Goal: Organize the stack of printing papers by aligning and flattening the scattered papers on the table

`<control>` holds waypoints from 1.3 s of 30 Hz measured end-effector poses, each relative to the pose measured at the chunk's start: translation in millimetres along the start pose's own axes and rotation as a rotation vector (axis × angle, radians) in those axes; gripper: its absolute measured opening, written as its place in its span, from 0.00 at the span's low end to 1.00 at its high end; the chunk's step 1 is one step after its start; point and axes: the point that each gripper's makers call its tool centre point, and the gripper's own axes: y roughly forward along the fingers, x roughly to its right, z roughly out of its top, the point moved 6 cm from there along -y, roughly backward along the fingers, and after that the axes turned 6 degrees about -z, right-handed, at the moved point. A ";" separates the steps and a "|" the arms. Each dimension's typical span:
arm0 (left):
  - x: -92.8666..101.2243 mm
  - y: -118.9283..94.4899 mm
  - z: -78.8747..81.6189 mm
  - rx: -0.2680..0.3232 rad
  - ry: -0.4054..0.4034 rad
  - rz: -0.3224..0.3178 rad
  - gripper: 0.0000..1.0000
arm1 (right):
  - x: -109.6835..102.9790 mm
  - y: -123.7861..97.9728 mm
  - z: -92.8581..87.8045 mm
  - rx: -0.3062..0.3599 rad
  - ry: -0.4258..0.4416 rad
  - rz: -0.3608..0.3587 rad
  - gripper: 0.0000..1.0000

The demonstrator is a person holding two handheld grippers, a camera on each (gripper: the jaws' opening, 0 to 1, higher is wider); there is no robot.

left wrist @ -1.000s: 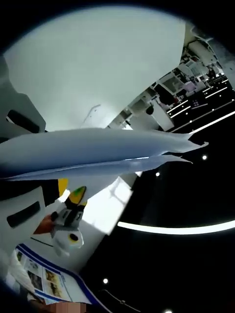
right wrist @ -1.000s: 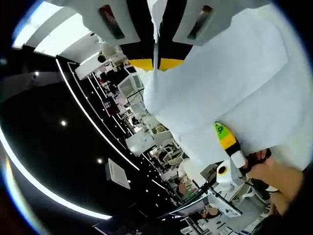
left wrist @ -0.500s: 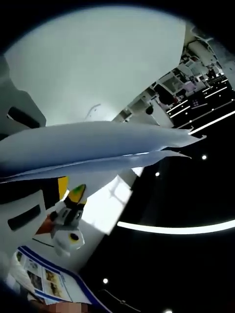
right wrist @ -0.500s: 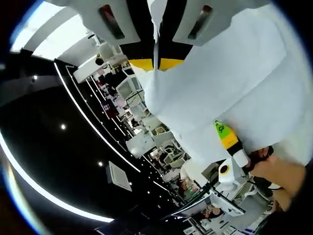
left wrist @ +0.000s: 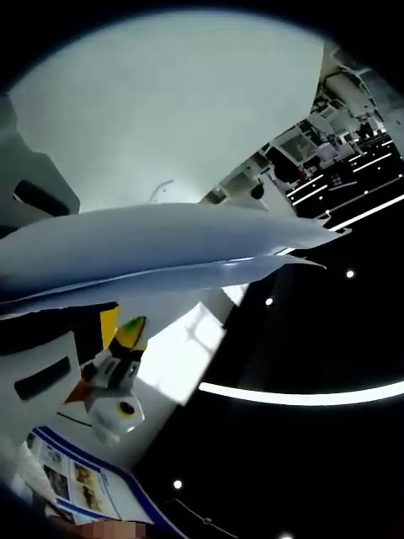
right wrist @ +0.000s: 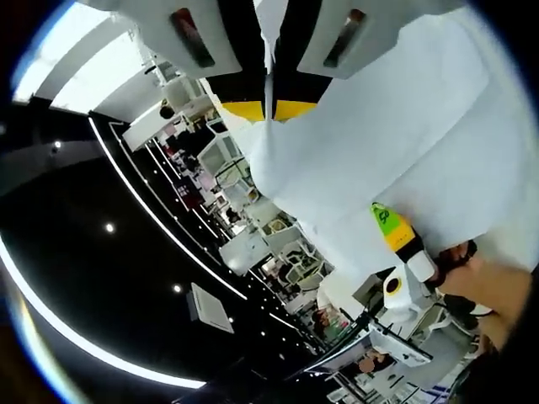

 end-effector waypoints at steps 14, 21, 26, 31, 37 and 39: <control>4.6 -0.2 -3.8 0.006 -0.010 -0.007 0.18 | -4.8 1.7 3.8 0.000 0.000 0.011 0.00; 4.0 0.1 -3.3 0.007 -0.013 -0.007 0.19 | -9.3 2.0 7.2 0.006 -0.005 0.022 0.00; 2.8 0.6 -1.6 0.007 -0.015 -0.009 0.19 | -10.7 2.3 10.3 0.017 -0.003 0.030 0.00; 2.0 0.8 -0.7 0.007 -0.013 -0.008 0.19 | -11.8 2.6 13.0 0.024 -0.003 0.037 0.00; 3.4 0.8 -2.4 0.006 -0.012 -0.007 0.19 | -12.5 -0.1 17.1 0.039 0.005 0.044 0.00; 3.7 0.7 -3.0 0.006 -0.012 -0.006 0.19 | -13.3 -1.2 18.4 0.044 0.010 0.047 0.00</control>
